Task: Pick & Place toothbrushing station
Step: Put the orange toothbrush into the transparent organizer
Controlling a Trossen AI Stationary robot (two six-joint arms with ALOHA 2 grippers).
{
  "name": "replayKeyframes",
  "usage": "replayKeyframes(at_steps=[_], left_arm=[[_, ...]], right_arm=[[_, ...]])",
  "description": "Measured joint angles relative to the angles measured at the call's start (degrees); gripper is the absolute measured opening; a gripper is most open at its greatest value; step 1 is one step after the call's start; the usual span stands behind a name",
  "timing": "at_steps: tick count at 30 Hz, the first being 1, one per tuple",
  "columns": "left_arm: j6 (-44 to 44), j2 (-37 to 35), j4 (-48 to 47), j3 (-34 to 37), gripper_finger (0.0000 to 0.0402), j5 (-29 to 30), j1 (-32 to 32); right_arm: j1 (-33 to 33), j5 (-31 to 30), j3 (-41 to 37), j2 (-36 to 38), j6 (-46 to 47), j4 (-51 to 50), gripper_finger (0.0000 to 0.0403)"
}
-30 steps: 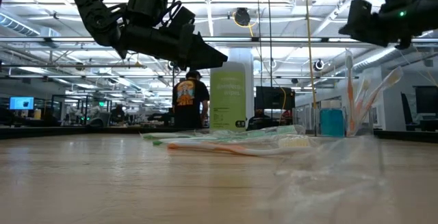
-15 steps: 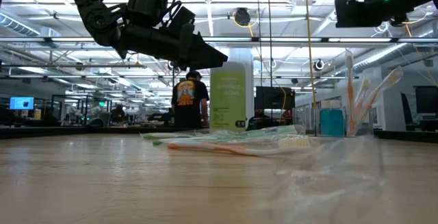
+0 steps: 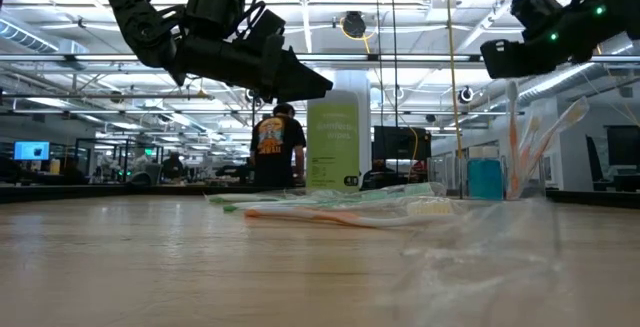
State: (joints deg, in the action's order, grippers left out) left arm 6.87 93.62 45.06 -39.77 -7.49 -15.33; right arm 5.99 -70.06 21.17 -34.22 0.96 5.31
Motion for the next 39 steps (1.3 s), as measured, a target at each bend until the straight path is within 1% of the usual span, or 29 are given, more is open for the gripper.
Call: replayKeyframes(at_steps=[10,15,17,23,25,30,34,39], left_arm=[[-0.1,0.0,-0.4,0.0,0.0271,0.0,0.0],[-0.1,0.0,-0.4,0.0,0.0271,-0.1,0.0],[-0.1,0.0,-0.5,0.0,0.0271,-0.1,0.1],[-0.1,0.0,-0.5,0.0,0.0271,-0.1,0.1],[-0.1,0.0,-0.5,0.0,0.0271,-0.1,0.1],[-0.1,0.0,-0.5,0.0,0.0271,-0.1,0.1],[-0.1,0.0,-0.5,0.0,0.0271,-0.1,0.1],[-0.3,0.0,-0.5,0.0,0.0271,-0.1,0.1]], right_arm=[[4.6,4.1,-2.7,0.1,8.8,-3.8,0.0],[5.7,5.0,-3.1,0.1,8.2,-3.7,0.0],[6.1,3.3,-3.2,0.1,6.4,-3.5,0.0],[7.2,-5.0,-3.3,0.0,-0.3,-4.3,0.0],[7.6,-6.0,-3.4,0.0,-1.6,-4.2,0.0],[8.3,-6.4,-3.4,0.0,-4.7,-2.5,0.0],[8.6,-9.6,-3.4,0.0,-12.7,4.4,0.0],[8.1,-9.0,-3.4,0.0,-22.4,18.4,0.0]])
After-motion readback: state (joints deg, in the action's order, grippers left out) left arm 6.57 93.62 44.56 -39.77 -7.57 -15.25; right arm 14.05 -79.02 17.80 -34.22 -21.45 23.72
